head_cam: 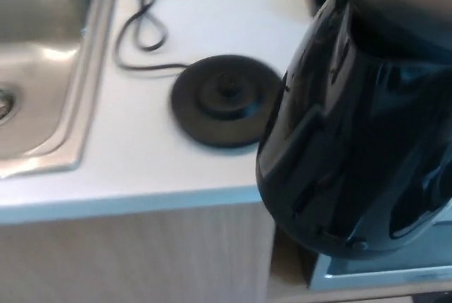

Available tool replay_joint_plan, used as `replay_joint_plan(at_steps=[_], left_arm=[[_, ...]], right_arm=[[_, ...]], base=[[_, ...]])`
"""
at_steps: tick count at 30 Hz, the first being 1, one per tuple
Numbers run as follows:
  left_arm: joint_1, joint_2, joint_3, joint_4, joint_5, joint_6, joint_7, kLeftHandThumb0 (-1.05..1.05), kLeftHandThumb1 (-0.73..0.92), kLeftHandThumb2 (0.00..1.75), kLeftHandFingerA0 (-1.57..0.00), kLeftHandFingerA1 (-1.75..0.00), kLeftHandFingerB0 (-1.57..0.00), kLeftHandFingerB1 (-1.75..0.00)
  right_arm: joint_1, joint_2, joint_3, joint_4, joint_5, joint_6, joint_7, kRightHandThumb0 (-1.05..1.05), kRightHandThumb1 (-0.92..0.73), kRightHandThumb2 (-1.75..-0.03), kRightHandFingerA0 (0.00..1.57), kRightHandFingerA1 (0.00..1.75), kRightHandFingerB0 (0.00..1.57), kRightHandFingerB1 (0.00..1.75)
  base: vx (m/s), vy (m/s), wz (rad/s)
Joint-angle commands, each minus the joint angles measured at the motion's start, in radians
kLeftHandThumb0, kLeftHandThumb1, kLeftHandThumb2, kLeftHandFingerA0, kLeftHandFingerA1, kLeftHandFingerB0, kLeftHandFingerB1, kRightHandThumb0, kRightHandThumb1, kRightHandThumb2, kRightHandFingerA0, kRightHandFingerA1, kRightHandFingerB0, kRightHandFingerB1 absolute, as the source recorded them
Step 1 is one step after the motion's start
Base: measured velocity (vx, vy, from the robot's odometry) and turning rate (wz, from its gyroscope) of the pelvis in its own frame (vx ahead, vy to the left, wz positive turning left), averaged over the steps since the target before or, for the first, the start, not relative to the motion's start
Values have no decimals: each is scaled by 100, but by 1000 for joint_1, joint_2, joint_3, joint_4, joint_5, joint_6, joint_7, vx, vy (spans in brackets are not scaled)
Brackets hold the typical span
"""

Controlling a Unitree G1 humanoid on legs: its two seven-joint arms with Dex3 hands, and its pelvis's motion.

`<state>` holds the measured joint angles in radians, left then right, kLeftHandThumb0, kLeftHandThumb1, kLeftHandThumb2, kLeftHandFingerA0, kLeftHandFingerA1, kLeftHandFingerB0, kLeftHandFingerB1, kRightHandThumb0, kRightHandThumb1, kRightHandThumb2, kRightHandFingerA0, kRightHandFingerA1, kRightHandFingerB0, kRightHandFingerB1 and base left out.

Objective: Pick up a kettle using the right hand on left side of the counter and then walk right towards the kettl base and turn on the kettle

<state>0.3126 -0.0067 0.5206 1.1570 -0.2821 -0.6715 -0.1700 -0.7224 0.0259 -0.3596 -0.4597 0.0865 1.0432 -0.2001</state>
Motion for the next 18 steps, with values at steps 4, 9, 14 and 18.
replay_joint_plan(at_steps=[4, 9, 14, 18], left_arm=[[-1, 25, 6, 7, -8, -61, 0, -6, 56, 93, -101, -86, -98, -72], [-5, 27, 5, 5, -5, -64, 3, -2, 51, 104, -99, -86, -96, -72], [-11, 20, 8, 5, -12, -57, 3, -3, 49, 101, -98, -88, -97, -73], [-14, 25, 9, 6, -14, -52, -1, -3, 50, 101, -96, -88, -96, -73]], right_arm=[[-42, -3, 15, 18, 9, -69, -14, -19, -38, -150, 112, 175, 95, 154], [-38, 3, 38, 17, 14, -78, -6, -19, -36, -146, 108, 175, 85, 161], [-46, -3, 65, 29, 2, -96, -8, -16, -41, -148, 110, 175, 92, 154], [-62, 0, 71, 34, 0, -102, -16, -16, -42, -149, 111, 175, 93, 155]], base=[[129, -82, -3], [129, -40, -5], [269, 110, -3], [241, 78, 4]])
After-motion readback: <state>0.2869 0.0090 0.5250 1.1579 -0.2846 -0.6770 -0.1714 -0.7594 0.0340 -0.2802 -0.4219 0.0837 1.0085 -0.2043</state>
